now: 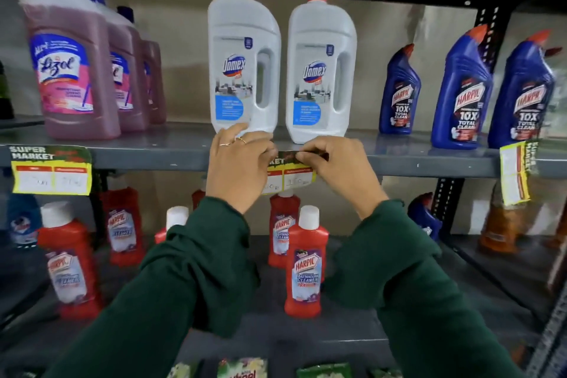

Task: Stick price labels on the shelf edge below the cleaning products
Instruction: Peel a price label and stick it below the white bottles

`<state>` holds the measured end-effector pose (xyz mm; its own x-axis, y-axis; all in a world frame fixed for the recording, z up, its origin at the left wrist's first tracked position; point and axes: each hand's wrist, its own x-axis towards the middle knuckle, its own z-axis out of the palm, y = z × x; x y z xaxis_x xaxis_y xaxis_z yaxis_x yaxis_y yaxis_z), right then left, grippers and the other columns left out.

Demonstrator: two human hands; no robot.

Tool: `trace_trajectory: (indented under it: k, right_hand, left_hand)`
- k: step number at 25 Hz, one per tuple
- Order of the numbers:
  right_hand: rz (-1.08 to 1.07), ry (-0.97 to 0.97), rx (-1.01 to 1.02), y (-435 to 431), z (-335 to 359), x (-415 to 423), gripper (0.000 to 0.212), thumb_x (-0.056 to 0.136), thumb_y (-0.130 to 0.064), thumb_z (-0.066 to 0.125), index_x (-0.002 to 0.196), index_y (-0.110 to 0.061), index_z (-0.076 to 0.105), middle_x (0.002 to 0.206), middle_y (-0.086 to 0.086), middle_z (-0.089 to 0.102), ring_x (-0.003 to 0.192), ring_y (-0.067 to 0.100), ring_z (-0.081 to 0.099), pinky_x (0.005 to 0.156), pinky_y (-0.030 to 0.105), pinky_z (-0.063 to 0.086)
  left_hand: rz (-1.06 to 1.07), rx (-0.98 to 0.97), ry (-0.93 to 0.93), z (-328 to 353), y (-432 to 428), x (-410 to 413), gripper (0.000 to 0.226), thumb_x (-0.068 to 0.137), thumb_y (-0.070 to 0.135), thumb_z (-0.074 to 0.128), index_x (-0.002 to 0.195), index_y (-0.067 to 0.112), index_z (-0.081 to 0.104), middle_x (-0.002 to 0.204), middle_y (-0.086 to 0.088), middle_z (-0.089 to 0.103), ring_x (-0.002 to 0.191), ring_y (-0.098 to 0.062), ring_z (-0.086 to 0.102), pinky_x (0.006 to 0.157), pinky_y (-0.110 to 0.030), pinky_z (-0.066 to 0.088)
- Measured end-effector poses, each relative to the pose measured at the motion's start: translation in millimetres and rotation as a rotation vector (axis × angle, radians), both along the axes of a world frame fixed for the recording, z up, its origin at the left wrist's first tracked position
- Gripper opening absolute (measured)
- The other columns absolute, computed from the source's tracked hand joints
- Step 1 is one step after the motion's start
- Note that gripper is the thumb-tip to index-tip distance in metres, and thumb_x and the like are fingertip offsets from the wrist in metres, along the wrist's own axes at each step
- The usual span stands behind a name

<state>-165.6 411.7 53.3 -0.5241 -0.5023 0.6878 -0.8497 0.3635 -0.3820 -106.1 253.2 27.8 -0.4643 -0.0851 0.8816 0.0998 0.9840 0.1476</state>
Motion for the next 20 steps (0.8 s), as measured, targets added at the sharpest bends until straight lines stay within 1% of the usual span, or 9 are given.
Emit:
trace_trajectory:
  k: [2, 4, 6, 7, 9, 12, 17, 20]
  right_hand:
    - [-0.021, 0.077, 0.012, 2.3, -12.3, -4.5, 0.011, 0.085, -0.014, 0.060, 0.085, -0.007, 0.068, 0.097, 0.011, 0.063, 0.090, 0.020, 0.054, 0.082, 0.031, 0.045]
    - [-0.037, 0.087, -0.039, 1.0, -22.8, -7.6, 0.011, 0.083, -0.012, 0.062, 0.083, -0.004, 0.068, 0.106, 0.011, 0.054, 0.098, 0.020, 0.049, 0.086, 0.029, 0.042]
    - [-0.069, 0.080, -0.078, -1.2, -28.7, -9.3, 0.011, 0.080, -0.013, 0.065, 0.077, -0.003, 0.069, 0.109, 0.009, 0.052, 0.097, 0.018, 0.051, 0.085, 0.030, 0.044]
    - [-0.081, 0.074, -0.090, -2.3, -30.2, -9.8, 0.012, 0.078, -0.014, 0.066, 0.075, -0.002, 0.069, 0.109, 0.009, 0.053, 0.093, 0.017, 0.053, 0.082, 0.030, 0.046]
    - [-0.110, 0.066, -0.113, -6.0, -30.0, -9.5, 0.015, 0.077, -0.016, 0.066, 0.073, -0.001, 0.069, 0.105, 0.009, 0.054, 0.086, 0.017, 0.054, 0.074, 0.028, 0.043]
    - [-0.166, 0.075, -0.134, -13.1, -29.0, -9.9, 0.017, 0.077, -0.016, 0.067, 0.072, 0.000, 0.066, 0.099, 0.009, 0.054, 0.079, 0.017, 0.052, 0.068, 0.026, 0.040]
    - [-0.177, 0.060, -0.184, -17.4, -30.7, -9.3, 0.017, 0.076, -0.016, 0.067, 0.071, 0.000, 0.065, 0.094, 0.009, 0.054, 0.075, 0.016, 0.050, 0.066, 0.027, 0.041]
    - [-0.158, 0.007, -0.217, -18.4, -26.6, -6.3, 0.020, 0.077, -0.017, 0.065, 0.067, 0.000, 0.062, 0.088, 0.010, 0.054, 0.074, 0.017, 0.049, 0.064, 0.028, 0.038]
  left_hand:
    - [0.018, 0.052, -0.069, -6.2, 3.3, -2.4, 0.024, 0.084, 0.023, 0.048, 0.080, 0.014, 0.070, 0.110, -0.008, 0.069, 0.118, -0.034, 0.047, 0.101, -0.055, 0.032]
    - [0.028, 0.097, -0.104, -9.5, 7.3, -2.4, 0.018, 0.085, 0.021, 0.058, 0.082, 0.011, 0.072, 0.113, -0.010, 0.068, 0.119, -0.033, 0.045, 0.104, -0.053, 0.030]
    - [0.033, 0.109, -0.089, -11.2, 11.0, -1.3, 0.012, 0.081, 0.019, 0.067, 0.080, 0.008, 0.072, 0.110, -0.012, 0.069, 0.112, -0.033, 0.048, 0.101, -0.050, 0.033]
    - [0.040, 0.108, -0.074, -11.3, 12.8, -0.9, 0.012, 0.079, 0.020, 0.069, 0.078, 0.008, 0.073, 0.108, -0.012, 0.069, 0.106, -0.032, 0.050, 0.098, -0.049, 0.035]
    - [0.051, 0.128, -0.049, -9.4, 15.7, 0.9, 0.013, 0.078, 0.021, 0.070, 0.075, 0.009, 0.072, 0.099, -0.011, 0.072, 0.097, -0.029, 0.052, 0.093, -0.044, 0.039]
    - [0.078, 0.136, -0.027, -6.6, 20.8, 2.2, 0.014, 0.078, 0.022, 0.070, 0.073, 0.009, 0.072, 0.089, -0.011, 0.072, 0.089, -0.028, 0.055, 0.083, -0.039, 0.040]
    - [0.104, 0.145, -0.025, -7.3, 20.3, 0.1, 0.017, 0.080, 0.023, 0.069, 0.072, 0.008, 0.071, 0.092, -0.011, 0.073, 0.091, -0.029, 0.056, 0.077, -0.036, 0.042]
    - [0.111, 0.175, -0.061, -2.4, 14.6, -2.1, 0.020, 0.084, 0.026, 0.062, 0.074, 0.009, 0.068, 0.089, -0.012, 0.073, 0.087, -0.032, 0.056, 0.074, -0.041, 0.047]
